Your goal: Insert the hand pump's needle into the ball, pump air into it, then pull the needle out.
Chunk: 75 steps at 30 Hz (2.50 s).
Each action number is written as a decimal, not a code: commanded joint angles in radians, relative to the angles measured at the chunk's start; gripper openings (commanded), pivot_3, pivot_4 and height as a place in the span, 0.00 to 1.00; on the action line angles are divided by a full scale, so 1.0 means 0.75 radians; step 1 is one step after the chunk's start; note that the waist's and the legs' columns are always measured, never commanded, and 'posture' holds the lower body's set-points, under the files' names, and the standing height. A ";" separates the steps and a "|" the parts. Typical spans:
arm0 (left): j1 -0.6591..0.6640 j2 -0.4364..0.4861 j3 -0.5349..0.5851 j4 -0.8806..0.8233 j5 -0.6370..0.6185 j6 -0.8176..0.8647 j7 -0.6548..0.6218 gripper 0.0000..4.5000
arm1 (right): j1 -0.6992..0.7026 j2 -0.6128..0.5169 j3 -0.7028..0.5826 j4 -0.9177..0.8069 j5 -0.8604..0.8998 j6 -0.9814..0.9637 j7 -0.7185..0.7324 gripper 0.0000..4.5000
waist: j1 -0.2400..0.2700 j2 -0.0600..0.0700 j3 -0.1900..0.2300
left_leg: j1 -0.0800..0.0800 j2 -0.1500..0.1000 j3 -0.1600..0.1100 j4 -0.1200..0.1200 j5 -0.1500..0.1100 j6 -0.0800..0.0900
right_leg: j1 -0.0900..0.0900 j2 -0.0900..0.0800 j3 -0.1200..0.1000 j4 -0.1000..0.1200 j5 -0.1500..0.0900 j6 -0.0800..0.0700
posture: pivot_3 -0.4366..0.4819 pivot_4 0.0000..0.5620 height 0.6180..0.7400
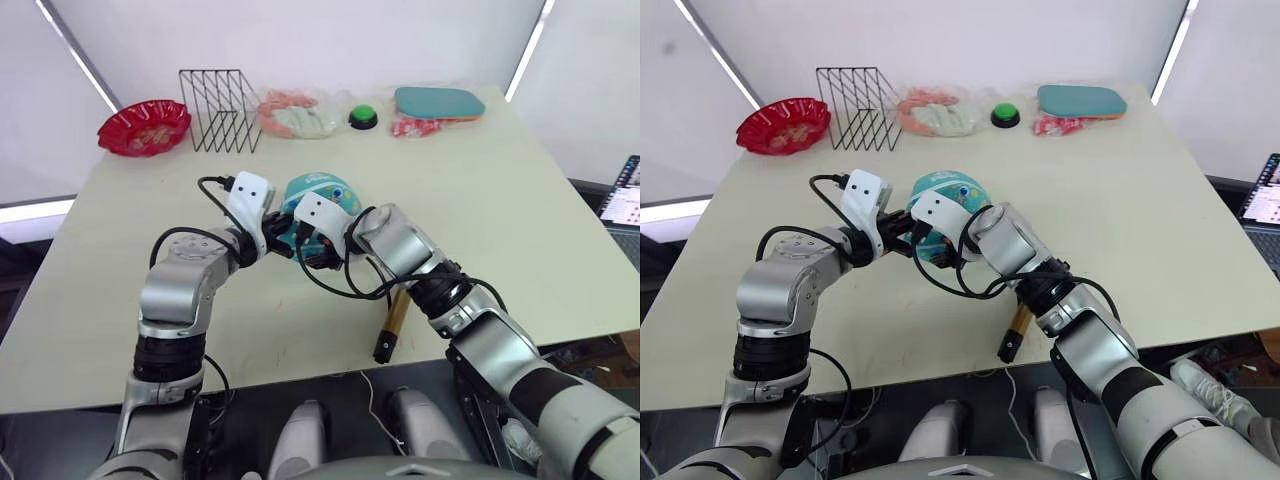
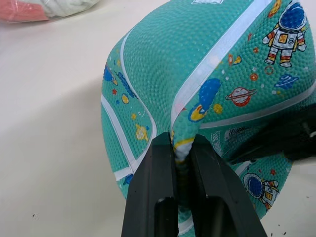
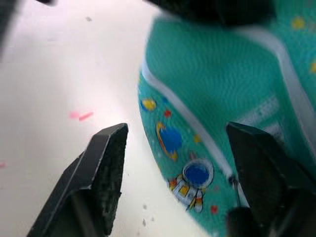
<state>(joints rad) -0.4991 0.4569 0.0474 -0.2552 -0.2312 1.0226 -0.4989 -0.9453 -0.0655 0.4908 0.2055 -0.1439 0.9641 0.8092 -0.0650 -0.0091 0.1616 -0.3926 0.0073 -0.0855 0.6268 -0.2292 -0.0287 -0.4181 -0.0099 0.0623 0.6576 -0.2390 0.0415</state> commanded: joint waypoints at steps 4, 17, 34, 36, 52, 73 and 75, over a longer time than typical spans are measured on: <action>0.036 0.036 -0.054 0.120 -0.015 0.027 -0.021 0.00 | 0.094 -0.212 -0.042 -0.453 0.079 0.041 0.046 0.69 | 0.009 -0.001 0.000 | -0.006 -0.008 -0.001 0.001 -0.001 0.001 | -0.002 -0.012 -0.002 -0.003 0.002 -0.002 | 0.48 0.27 1.00; 0.025 0.051 -0.059 0.138 -0.038 -0.011 -0.023 0.00 | 0.439 -0.384 -0.354 -0.741 0.390 -0.165 0.057 0.69 | 0.002 -0.004 0.004 | -0.003 -0.006 -0.006 0.003 -0.001 0.003 | 0.003 -0.009 -0.012 -0.002 -0.003 0.003 | 0.48 0.27 1.00; 0.019 0.054 -0.048 0.129 -0.056 -0.011 -0.004 0.00 | 0.397 -0.247 -0.258 -0.289 0.379 -0.496 -0.035 0.69 | 0.009 -0.004 0.004 | -0.003 -0.006 -0.006 0.005 -0.001 0.003 | 0.003 -0.008 -0.012 0.001 -0.003 0.002 | 0.48 0.27 1.00; 0.023 0.059 -0.046 0.125 -0.059 -0.009 -0.002 0.00 | 0.401 -0.242 -0.257 -0.278 0.384 -0.506 -0.034 0.69 | 0.010 -0.004 0.004 | -0.003 -0.006 -0.006 0.005 -0.001 0.003 | 0.003 -0.008 -0.012 0.000 -0.003 0.002 | 0.48 0.27 1.00; 0.020 0.071 -0.060 0.124 -0.069 -0.014 0.002 0.00 | 0.392 -0.250 -0.241 -0.245 0.342 -0.477 -0.075 0.69 | 0.008 -0.004 0.004 | -0.003 -0.006 -0.006 0.007 -0.001 0.003 | 0.003 -0.008 -0.012 0.003 -0.002 0.002 | 0.48 0.27 1.00; 0.019 0.079 -0.083 0.117 -0.069 -0.024 0.018 0.00 | 0.240 -0.279 -0.178 -0.231 0.320 -0.207 -0.100 0.33 | 0.005 -0.004 0.004 | -0.002 -0.006 -0.006 0.008 -0.001 0.003 | 0.003 -0.008 -0.011 0.004 -0.002 0.001 | 0.48 0.27 1.00; 0.023 0.081 -0.082 0.112 -0.072 -0.023 0.019 0.00 | 0.239 -0.271 -0.176 -0.230 0.320 -0.217 -0.102 0.33 | 0.005 -0.004 0.004 | -0.002 -0.006 -0.006 0.008 -0.001 0.003 | 0.003 -0.008 -0.012 0.005 -0.002 0.001 | 0.48 0.27 1.00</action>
<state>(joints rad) -0.5150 0.5067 0.0154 -0.2049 -0.2951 0.9729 -0.4833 -0.7385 -0.2707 0.3591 0.0454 0.0990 0.8170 0.7362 -0.0612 -0.0120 0.1645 -0.3944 0.0029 -0.0900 0.6327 -0.2296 -0.0266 -0.4156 -0.0157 0.0536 0.6611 -0.2402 0.0418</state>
